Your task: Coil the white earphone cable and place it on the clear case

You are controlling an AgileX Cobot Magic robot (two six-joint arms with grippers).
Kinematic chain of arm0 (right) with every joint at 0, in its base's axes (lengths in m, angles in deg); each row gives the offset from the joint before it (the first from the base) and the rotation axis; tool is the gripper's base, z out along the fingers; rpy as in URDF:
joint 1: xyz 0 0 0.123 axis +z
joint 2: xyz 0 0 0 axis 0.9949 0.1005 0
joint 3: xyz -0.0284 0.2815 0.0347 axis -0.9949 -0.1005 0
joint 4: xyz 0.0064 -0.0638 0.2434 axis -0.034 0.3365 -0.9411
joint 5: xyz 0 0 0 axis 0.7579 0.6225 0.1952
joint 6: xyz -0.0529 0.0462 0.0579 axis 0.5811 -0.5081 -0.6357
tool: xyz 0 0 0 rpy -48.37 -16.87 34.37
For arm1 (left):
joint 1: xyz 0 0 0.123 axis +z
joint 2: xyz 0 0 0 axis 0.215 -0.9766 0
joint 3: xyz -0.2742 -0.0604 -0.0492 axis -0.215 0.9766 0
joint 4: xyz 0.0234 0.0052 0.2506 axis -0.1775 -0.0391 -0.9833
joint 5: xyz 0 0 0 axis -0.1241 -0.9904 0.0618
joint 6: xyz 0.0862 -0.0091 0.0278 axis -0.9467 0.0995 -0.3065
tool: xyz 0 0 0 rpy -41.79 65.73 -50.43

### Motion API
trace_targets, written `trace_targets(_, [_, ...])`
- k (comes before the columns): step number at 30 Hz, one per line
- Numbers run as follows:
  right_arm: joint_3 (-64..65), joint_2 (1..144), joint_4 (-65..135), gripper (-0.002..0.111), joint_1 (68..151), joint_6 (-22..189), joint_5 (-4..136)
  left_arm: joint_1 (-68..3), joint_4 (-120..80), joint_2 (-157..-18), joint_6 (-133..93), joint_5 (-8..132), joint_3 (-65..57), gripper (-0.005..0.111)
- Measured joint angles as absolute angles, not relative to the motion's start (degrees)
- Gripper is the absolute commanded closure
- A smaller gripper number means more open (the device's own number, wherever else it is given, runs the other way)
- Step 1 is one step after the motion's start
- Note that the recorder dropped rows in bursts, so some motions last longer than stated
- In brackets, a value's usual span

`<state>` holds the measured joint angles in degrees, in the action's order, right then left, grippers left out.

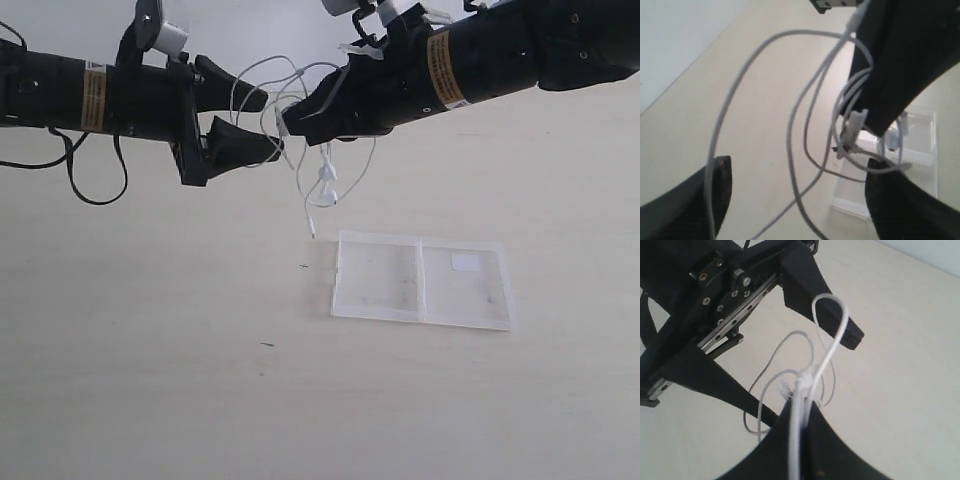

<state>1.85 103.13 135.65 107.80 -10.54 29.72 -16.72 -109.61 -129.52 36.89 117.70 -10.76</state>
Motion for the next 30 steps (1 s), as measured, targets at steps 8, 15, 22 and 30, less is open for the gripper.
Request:
trace_targets(8, [1.85,103.13,135.65,0.108,107.80,-9.67,29.60,-16.72,-106.35,-129.31,36.46,108.67,-10.76,0.035])
trace_targets(15, [1.20,103.13,135.65,0.108,107.80,-8.71,29.60,-16.72,-109.03,-124.00,38.80,109.97,-10.76,0.035])
trace_targets(22, [1.08,103.13,135.65,0.108,107.80,-8.49,29.94,-16.72,-111.50,-122.55,39.44,108.71,-10.76,0.035])
trace_targets(30, [0.63,103.13,135.57,0.108,107.80,-7.14,31.67,-16.72,-114.02,-122.42,40.75,102.11,-10.76,0.035])
